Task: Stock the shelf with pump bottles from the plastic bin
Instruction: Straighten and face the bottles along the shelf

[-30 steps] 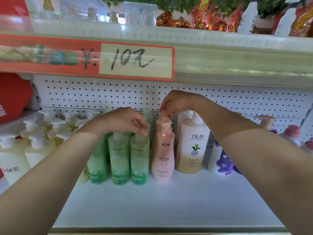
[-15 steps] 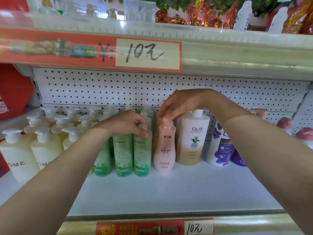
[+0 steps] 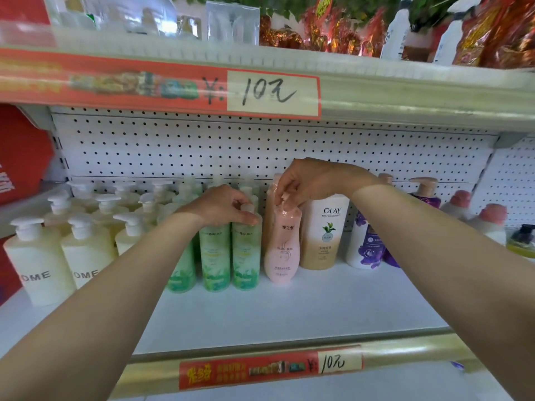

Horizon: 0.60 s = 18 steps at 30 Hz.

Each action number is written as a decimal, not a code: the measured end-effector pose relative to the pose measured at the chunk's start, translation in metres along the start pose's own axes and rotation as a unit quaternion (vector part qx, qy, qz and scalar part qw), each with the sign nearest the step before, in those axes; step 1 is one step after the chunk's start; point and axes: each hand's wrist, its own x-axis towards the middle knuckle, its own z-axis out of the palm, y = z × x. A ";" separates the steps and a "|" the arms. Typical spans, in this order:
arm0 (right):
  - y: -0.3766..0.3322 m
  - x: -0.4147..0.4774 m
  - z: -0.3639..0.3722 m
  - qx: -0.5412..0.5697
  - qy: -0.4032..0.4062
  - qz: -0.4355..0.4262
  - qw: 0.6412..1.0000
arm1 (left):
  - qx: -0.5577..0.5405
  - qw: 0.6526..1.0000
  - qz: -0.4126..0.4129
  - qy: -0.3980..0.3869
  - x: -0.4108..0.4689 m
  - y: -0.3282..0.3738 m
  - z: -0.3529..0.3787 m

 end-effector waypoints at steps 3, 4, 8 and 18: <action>-0.002 -0.004 -0.001 -0.003 0.001 0.009 1.000 | 0.016 1.000 0.003 -0.001 0.001 -0.001 -0.001; -0.003 -0.005 -0.002 -0.004 0.000 0.011 1.000 | 0.019 1.000 0.002 -0.001 0.001 -0.002 -0.001; -0.004 -0.005 -0.002 -0.023 -0.001 0.017 1.000 | 0.026 1.000 0.003 -0.003 0.003 -0.003 0.000; 0.005 0.002 0.006 -0.020 0.015 0.031 0.999 | 0.030 0.999 0.014 0.001 0.004 -0.007 0.001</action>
